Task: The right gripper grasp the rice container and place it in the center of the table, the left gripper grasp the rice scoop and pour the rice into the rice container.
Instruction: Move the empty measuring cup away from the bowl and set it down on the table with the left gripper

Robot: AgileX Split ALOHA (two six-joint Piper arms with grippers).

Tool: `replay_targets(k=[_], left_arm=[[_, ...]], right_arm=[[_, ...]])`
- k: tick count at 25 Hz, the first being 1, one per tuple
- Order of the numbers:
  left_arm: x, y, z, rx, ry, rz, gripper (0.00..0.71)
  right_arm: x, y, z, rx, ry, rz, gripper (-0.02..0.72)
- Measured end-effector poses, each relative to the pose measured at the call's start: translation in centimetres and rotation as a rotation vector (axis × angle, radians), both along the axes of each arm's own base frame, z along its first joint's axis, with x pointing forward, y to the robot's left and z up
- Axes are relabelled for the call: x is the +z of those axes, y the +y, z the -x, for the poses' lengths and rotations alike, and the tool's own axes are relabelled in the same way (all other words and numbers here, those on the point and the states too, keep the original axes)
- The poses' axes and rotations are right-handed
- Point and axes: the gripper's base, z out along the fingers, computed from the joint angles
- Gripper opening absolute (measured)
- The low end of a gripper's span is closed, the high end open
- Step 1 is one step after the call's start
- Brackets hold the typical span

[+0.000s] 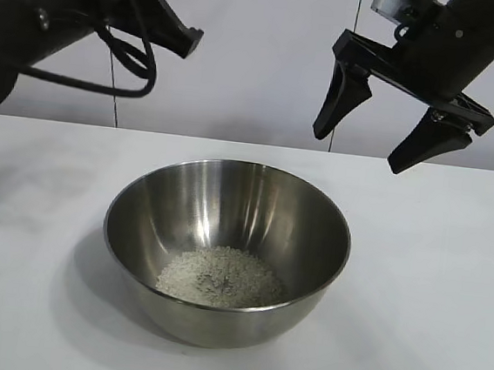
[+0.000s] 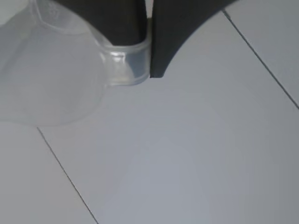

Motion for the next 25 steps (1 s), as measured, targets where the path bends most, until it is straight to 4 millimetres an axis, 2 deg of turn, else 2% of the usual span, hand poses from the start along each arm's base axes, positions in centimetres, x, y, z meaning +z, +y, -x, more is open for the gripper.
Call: replay_targets(k=[6,10,15,18,25], left_arm=[[0.9,3.4,3.3,0.066,0.058,0.158,0.003],[0.2,5.9,5.7,0.099,0.106,0.236,0.003],[-2.5,8.5,7.3,0.148,0.204,0.252,0.003],[-3.8,9.4,7.6,0.149,0.242,0.215,0.003],[-8.8,10.0,6.3,0.119,0.423,0.146,0.003]], right_arm=[[0.0,0.0,-0.1,-0.003,-0.008,0.000,0.639],[0.0,0.0,-0.1,0.001,-0.017,0.002,0.639],[0.0,0.0,-0.1,0.011,-0.021,0.005,0.639],[0.0,0.0,-0.1,0.012,-0.022,0.005,0.639],[0.0,0.0,-0.1,0.014,-0.022,0.006,0.639]])
